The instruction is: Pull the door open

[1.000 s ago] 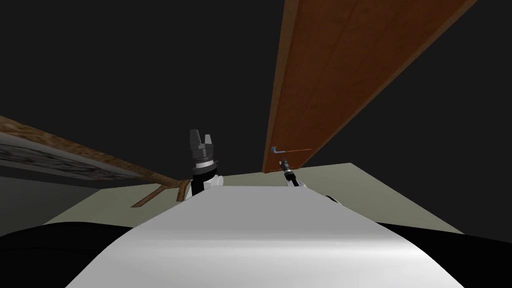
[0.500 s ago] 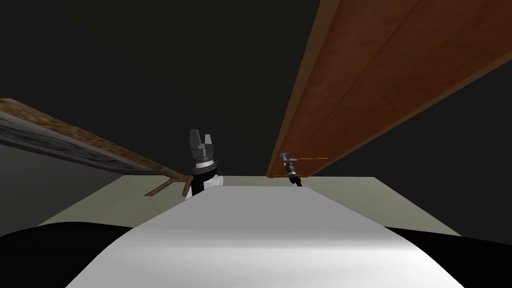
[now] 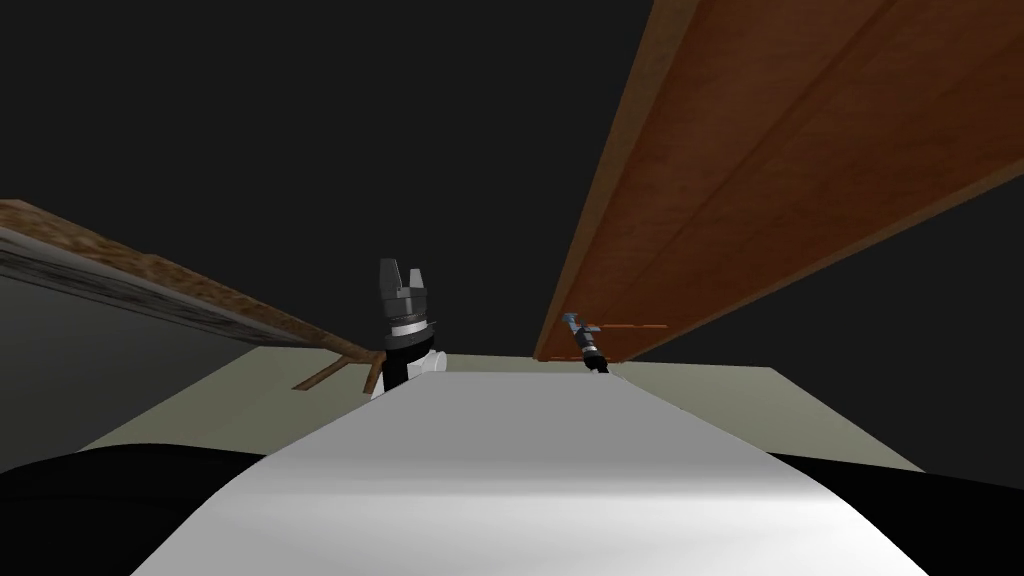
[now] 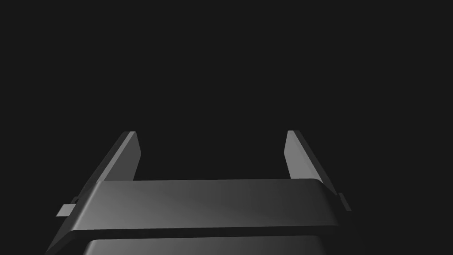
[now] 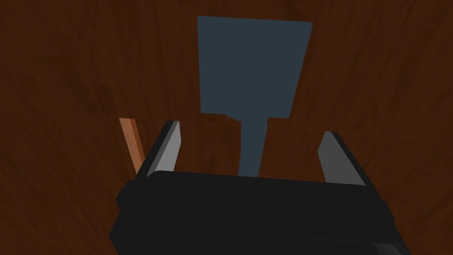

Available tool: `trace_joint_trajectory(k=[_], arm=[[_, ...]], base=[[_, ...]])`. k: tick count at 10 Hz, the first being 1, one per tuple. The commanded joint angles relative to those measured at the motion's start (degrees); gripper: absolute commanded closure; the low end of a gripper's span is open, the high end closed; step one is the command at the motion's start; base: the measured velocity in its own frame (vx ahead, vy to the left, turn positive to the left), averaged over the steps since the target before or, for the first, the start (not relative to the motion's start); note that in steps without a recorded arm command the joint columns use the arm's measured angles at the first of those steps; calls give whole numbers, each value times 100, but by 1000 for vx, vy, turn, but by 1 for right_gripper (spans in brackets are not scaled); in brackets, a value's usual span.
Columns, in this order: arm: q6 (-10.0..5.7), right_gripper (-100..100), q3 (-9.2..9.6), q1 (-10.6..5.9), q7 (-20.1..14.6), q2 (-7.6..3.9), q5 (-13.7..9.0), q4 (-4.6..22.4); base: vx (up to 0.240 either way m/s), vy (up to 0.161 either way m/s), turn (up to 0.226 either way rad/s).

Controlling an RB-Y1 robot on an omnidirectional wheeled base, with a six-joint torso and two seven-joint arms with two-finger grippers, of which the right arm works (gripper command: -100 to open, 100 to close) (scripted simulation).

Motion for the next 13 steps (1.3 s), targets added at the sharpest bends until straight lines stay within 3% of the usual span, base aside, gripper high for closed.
trace_joint_trajectory(k=[1,2,7,13], arm=[[0,-100,0,0,0,0,0,0],[0,100,0,0,0,0,0,0],[0,100,0,0,0,0,0,0],[-603,100,152,390,-476,-411,170,106]], base=[[17,-13,-7],[0,0,0],[-2,1,-2],[-192,-46,176]])
